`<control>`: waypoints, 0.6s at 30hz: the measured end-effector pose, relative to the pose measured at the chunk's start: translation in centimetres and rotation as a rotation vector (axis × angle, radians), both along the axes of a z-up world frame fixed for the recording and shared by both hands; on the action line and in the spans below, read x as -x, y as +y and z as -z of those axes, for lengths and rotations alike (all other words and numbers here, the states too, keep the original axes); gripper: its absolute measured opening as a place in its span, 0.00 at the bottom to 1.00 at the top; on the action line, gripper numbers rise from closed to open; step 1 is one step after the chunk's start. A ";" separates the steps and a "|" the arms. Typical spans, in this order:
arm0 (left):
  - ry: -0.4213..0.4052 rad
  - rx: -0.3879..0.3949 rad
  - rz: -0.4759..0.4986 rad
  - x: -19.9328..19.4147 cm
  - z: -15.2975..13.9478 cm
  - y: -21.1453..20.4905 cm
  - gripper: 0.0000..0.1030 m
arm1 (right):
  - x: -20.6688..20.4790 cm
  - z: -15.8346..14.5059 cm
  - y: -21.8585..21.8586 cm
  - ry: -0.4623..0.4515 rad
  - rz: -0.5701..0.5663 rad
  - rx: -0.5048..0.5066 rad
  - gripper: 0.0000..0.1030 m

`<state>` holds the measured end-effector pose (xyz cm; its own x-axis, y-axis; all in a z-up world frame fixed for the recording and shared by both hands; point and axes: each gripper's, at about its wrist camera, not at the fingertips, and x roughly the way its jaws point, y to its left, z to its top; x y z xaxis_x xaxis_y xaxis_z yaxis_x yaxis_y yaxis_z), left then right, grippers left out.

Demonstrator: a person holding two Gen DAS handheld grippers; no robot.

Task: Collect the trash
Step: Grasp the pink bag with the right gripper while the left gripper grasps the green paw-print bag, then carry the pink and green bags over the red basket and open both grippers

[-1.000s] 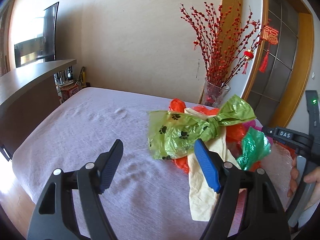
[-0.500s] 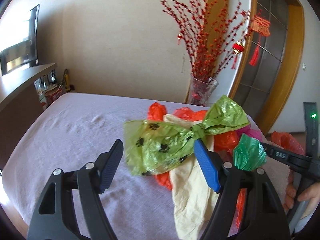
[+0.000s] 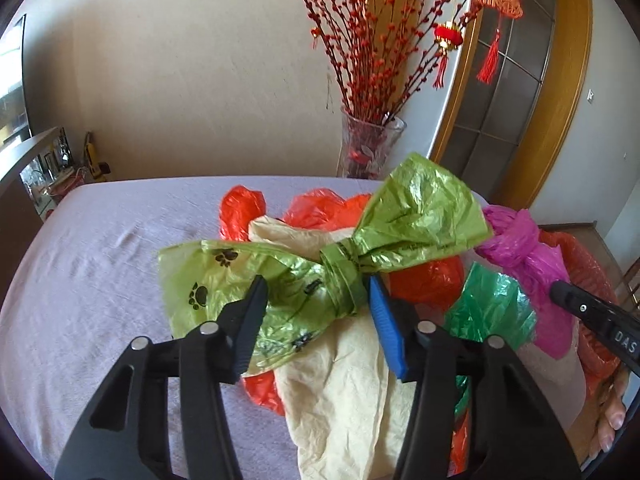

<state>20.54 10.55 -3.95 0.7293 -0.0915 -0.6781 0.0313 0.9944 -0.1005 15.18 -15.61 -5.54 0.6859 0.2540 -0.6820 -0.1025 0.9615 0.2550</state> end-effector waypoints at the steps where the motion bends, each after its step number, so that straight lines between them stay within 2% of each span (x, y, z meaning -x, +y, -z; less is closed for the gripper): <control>1: 0.010 -0.001 0.008 -0.3 0.2 -0.2 0.37 | -0.2 0.1 -0.1 0.002 0.003 -0.002 0.09; 2: 0.019 0.000 0.015 -0.5 0.4 -0.4 0.33 | -0.3 0.2 -0.1 0.005 0.007 -0.005 0.09; 3: 0.023 0.002 0.021 -0.5 0.5 -0.5 0.25 | -0.3 0.2 -0.2 0.007 0.008 -0.007 0.09; 6: 0.020 0.006 0.031 -0.7 0.6 -0.8 0.19 | 0.1 0.3 -0.4 0.010 0.012 -0.011 0.09; 18: -0.089 0.028 0.009 2.6 -2.8 0.2 0.18 | 2.5 -1.4 -2.1 -0.043 0.037 -0.038 0.09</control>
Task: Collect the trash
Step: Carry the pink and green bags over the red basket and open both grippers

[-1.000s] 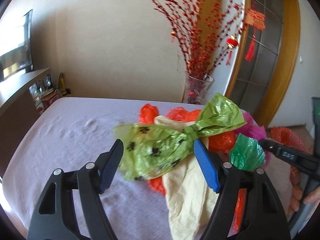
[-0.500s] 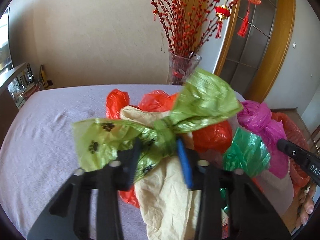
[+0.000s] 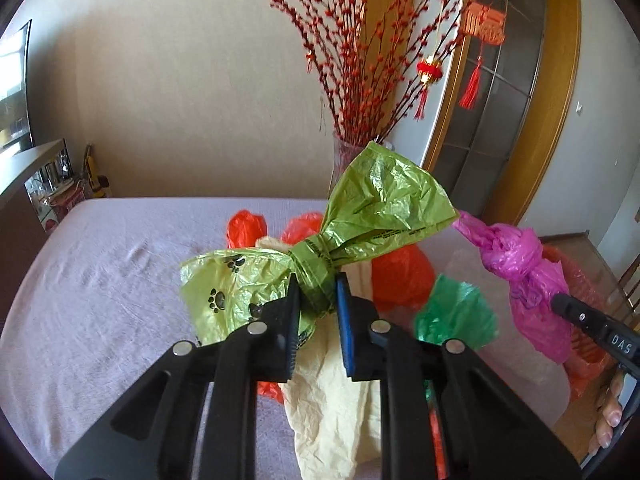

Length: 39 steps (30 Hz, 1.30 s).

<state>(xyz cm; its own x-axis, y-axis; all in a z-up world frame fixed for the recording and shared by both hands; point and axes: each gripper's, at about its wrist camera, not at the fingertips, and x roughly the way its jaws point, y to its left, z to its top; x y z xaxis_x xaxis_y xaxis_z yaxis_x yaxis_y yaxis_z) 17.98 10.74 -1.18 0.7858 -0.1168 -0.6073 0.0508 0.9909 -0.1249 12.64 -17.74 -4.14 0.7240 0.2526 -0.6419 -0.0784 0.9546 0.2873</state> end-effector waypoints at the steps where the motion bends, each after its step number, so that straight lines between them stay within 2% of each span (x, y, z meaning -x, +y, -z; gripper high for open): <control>1: -0.007 0.003 0.003 0.2 -0.4 -0.1 0.18 | 0.2 -0.2 -0.2 -0.005 0.004 -0.001 0.09; 13: -0.049 0.021 0.109 3.2 -2.8 -4.4 0.18 | 3.8 -2.2 -2.4 -0.082 0.066 0.020 0.09; 26: -0.049 0.047 0.254 4.4 -3.2 -11.0 0.18 | 7.1 -3.7 -6.4 -0.157 0.207 0.061 0.09; 39: -0.071 0.097 0.394 5.0 -4.3 -17.6 0.17 | 8.9 -4.2 -11.1 -0.196 0.351 0.082 0.09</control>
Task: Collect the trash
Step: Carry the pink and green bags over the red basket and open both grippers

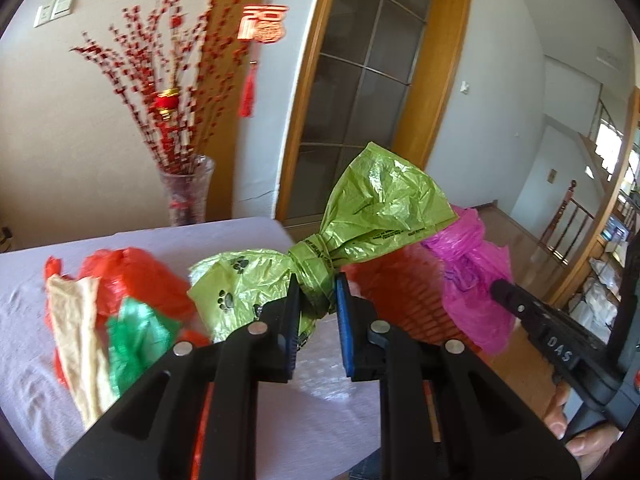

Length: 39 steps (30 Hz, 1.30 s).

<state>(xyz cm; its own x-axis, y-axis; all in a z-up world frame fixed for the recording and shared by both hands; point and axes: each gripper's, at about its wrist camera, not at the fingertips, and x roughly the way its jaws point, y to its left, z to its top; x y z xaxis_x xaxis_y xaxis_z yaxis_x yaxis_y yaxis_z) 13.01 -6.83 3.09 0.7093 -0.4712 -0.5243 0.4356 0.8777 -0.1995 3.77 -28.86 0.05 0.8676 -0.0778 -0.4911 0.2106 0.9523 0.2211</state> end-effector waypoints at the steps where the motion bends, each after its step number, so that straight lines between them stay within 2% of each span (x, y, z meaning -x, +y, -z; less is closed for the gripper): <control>1: 0.001 0.006 0.013 -0.1 -0.1 -0.6 0.17 | 0.1 0.0 -0.3 -0.001 0.011 0.002 0.09; 10: 0.064 0.048 0.105 -1.8 1.0 -5.0 0.17 | 1.0 0.2 -3.8 -0.008 0.106 -0.004 0.09; 17: 0.085 0.048 0.168 -2.6 2.0 -8.1 0.17 | 0.9 0.6 -6.0 -0.010 0.166 -0.025 0.09; 30: 0.152 0.062 0.256 -4.7 4.1 -13.5 0.18 | -0.5 1.5 -9.6 -0.012 0.211 -0.060 0.09; 34: 0.184 0.070 0.266 -5.8 4.9 -14.7 0.22 | -0.9 1.9 -10.4 -0.023 0.193 -0.087 0.15; 37: 0.200 0.061 0.255 -6.3 5.6 -14.8 0.33 | -0.7 2.2 -11.0 -0.022 0.198 -0.093 0.23; 39: 0.203 0.047 0.240 -6.4 5.9 -14.6 0.35 | -0.4 2.4 -11.3 -0.016 0.209 -0.097 0.24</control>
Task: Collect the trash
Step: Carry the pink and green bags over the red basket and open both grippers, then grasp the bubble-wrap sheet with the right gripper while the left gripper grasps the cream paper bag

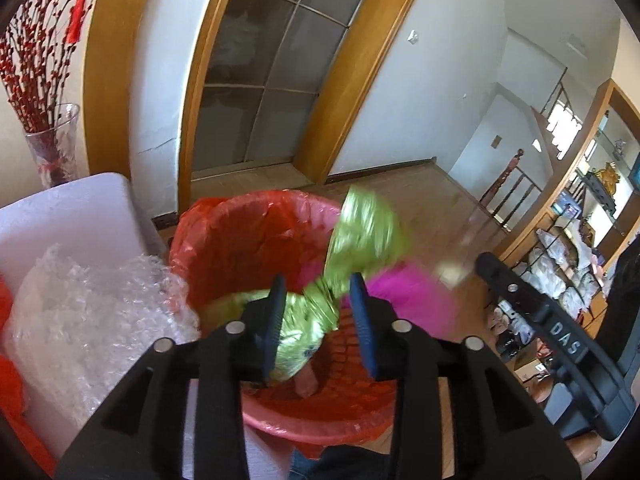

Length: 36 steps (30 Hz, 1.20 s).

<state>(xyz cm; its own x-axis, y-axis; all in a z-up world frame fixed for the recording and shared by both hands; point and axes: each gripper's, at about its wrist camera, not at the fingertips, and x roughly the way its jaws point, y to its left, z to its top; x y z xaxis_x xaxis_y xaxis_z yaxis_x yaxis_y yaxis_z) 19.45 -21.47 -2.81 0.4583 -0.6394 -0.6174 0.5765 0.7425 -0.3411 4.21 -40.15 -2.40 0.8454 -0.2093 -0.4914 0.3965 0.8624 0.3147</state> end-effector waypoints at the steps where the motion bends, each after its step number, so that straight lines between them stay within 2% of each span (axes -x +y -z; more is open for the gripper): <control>1: -0.002 -0.007 -0.009 0.0 0.1 0.2 0.37 | 0.2 0.1 -0.2 0.003 0.008 -0.001 0.25; 8: -0.067 -0.061 -0.088 1.0 -0.3 3.0 0.43 | 1.2 -0.2 1.0 0.032 0.041 0.110 0.26; 16: -0.087 -0.061 -0.166 2.8 -1.8 7.0 0.43 | 1.4 -1.0 2.9 0.024 -0.002 0.123 0.30; 21: -0.124 -0.071 -0.229 4.4 -3.0 10.9 0.44 | 1.2 -1.5 5.0 0.021 -0.050 0.133 0.31; 27: -0.188 -0.106 -0.379 6.7 -4.3 17.6 0.48 | 0.2 -1.5 8.5 0.027 -0.140 0.134 0.31; 31: -0.242 -0.173 -0.514 8.0 -4.4 22.4 0.50 | -1.1 -1.3 11.4 0.044 -0.215 0.140 0.31; 36: -0.230 -0.195 -0.644 8.6 -3.9 27.7 0.53 | -3.0 0.0 15.4 0.091 -0.319 0.126 0.31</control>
